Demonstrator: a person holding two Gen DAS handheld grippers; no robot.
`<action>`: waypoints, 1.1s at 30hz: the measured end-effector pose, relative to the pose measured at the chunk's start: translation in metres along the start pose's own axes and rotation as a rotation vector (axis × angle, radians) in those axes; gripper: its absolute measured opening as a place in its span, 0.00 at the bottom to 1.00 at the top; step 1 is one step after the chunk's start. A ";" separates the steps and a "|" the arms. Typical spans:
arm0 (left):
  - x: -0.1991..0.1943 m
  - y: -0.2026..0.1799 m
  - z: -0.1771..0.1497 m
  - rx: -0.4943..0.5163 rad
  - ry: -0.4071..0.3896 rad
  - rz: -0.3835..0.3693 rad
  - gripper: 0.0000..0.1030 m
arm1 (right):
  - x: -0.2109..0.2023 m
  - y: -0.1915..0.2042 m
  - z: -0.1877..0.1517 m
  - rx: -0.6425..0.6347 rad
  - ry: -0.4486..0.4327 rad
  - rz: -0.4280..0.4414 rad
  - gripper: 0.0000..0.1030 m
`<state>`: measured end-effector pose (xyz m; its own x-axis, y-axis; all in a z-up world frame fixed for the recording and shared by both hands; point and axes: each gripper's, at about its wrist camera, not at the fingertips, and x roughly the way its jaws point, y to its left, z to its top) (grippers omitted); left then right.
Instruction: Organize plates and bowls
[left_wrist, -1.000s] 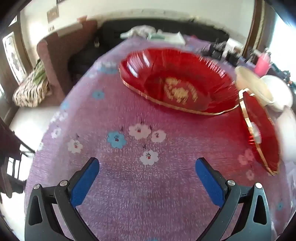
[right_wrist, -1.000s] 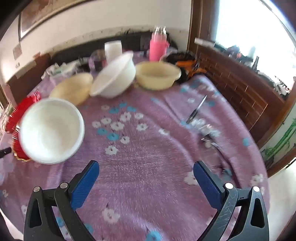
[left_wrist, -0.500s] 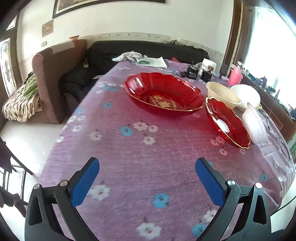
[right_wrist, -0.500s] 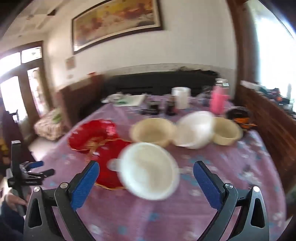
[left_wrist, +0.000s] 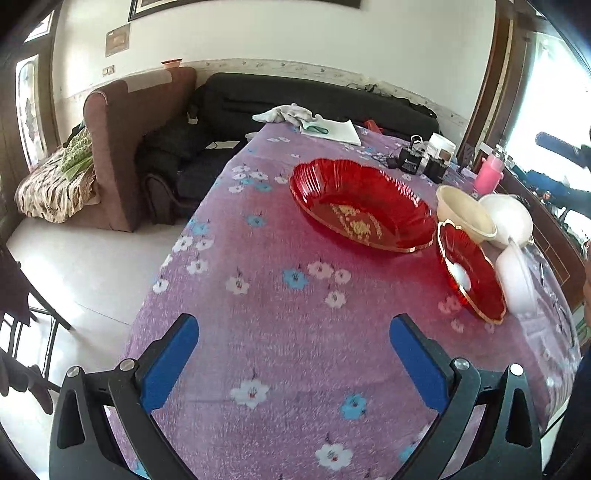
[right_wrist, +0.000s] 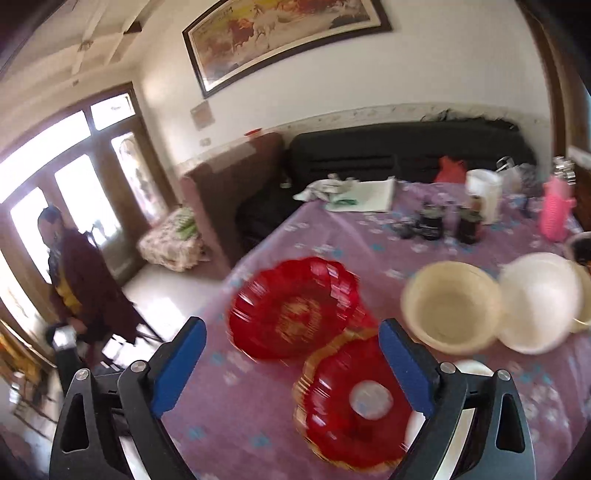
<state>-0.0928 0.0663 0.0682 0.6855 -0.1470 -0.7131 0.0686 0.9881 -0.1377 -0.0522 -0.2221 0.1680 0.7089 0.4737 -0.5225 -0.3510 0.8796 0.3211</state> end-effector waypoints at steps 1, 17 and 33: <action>0.000 -0.003 0.004 0.005 0.003 0.010 1.00 | 0.007 0.000 0.012 0.022 0.005 0.038 0.93; 0.085 -0.008 0.062 -0.199 0.110 0.031 0.95 | 0.070 -0.047 0.058 0.074 0.150 0.125 0.66; 0.132 0.001 0.099 -0.304 0.136 -0.040 0.59 | 0.155 -0.102 0.024 0.172 0.356 -0.015 0.35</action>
<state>0.0701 0.0528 0.0419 0.5826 -0.2104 -0.7851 -0.1398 0.9256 -0.3518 0.1082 -0.2394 0.0735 0.4464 0.4729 -0.7597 -0.2126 0.8807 0.4233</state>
